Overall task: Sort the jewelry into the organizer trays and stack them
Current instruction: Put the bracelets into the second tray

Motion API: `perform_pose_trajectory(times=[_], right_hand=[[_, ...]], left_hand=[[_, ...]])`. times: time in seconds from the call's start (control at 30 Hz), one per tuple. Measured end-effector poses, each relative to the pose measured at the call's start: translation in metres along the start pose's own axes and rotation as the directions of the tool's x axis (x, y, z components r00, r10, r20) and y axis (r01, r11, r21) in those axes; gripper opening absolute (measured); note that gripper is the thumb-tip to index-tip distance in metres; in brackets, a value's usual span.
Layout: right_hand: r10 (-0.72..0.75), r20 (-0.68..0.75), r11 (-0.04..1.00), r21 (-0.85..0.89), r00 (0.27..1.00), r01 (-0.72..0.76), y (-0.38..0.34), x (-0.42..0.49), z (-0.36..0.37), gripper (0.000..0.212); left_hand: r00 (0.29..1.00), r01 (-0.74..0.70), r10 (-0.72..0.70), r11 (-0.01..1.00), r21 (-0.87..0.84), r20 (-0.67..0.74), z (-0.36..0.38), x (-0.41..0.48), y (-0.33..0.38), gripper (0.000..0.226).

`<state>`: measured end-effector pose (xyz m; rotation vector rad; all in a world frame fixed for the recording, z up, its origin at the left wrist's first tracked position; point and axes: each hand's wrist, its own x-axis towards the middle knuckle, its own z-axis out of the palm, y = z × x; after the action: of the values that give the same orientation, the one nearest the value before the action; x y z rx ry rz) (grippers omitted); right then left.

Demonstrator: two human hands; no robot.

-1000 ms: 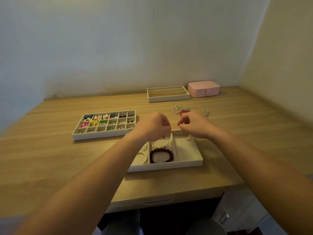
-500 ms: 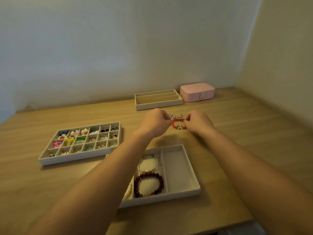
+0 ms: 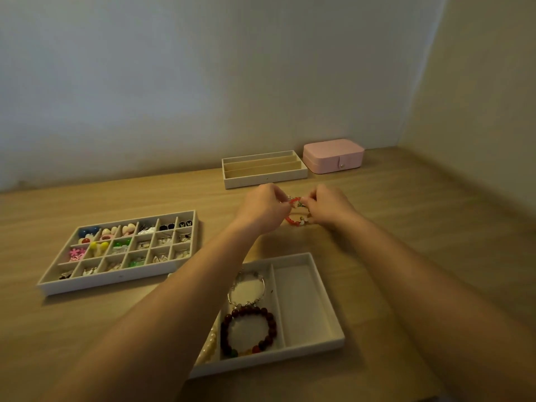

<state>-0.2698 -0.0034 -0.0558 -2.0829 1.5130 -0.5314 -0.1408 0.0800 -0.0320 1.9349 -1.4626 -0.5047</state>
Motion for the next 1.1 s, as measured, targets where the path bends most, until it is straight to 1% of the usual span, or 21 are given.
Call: perform_pose_trajectory(times=[0.13,0.23,0.3,0.33,0.43,0.53,0.63,0.77,0.87,1.0,1.1], right_hand=[[-0.111,-0.046,0.955,0.272,0.993,0.119,-0.010,-0.016,-0.021,0.014],[-0.155,-0.046,0.887,0.434,0.987,0.159,-0.022,-0.032,-0.037,0.012],[-0.171,-0.032,0.842,0.515,0.985,0.163,-0.029,-0.042,-0.045,0.012],[-0.177,-0.017,0.820,0.550,0.984,0.157,-0.033,-0.047,-0.049,0.013],[-0.173,0.038,0.768,0.631,0.984,0.110,-0.039,-0.059,-0.054,0.018],[-0.172,0.060,0.743,0.664,0.983,0.089,-0.044,-0.069,-0.055,0.020],[-0.176,0.086,0.723,0.687,0.981,0.069,-0.046,-0.080,-0.055,0.018],[-0.180,0.183,0.730,0.684,0.966,0.006,-0.048,-0.093,-0.057,0.018],[-0.208,0.268,0.758,0.652,0.941,-0.018,-0.052,-0.102,-0.057,0.020],[-0.243,0.296,0.814,0.581,0.924,0.028,-0.060,-0.114,-0.060,0.022],[-0.258,0.301,0.848,0.526,0.918,0.066,-0.065,-0.120,-0.062,0.022]], left_hand=[[0.999,0.035,-0.037,0.993,-0.115,-0.017,-0.005,-0.008,0.000,0.049],[0.995,0.082,-0.065,0.958,-0.275,0.070,-0.012,-0.017,0.002,0.061],[0.988,0.105,-0.055,0.919,-0.380,0.141,-0.018,-0.024,0.002,0.060],[0.985,0.107,-0.036,0.897,-0.429,0.169,-0.022,-0.030,0.002,0.056],[0.975,0.097,0.035,0.821,-0.563,0.219,-0.030,-0.045,0.003,0.034],[0.983,0.095,0.030,0.755,-0.649,0.179,-0.036,-0.059,0.003,0.018],[0.986,0.119,-0.001,0.711,-0.693,0.168,-0.043,-0.070,-0.001,0.012],[0.988,0.116,-0.013,0.703,-0.702,0.151,-0.054,-0.086,-0.002,0.014],[0.986,0.124,-0.009,0.711,-0.692,0.168,-0.058,-0.096,-0.001,0.018],[0.983,0.139,-0.018,0.724,-0.675,0.184,-0.060,-0.106,0.003,0.021],[0.981,0.151,-0.023,0.712,-0.686,0.192,-0.060,-0.110,0.005,0.022]])
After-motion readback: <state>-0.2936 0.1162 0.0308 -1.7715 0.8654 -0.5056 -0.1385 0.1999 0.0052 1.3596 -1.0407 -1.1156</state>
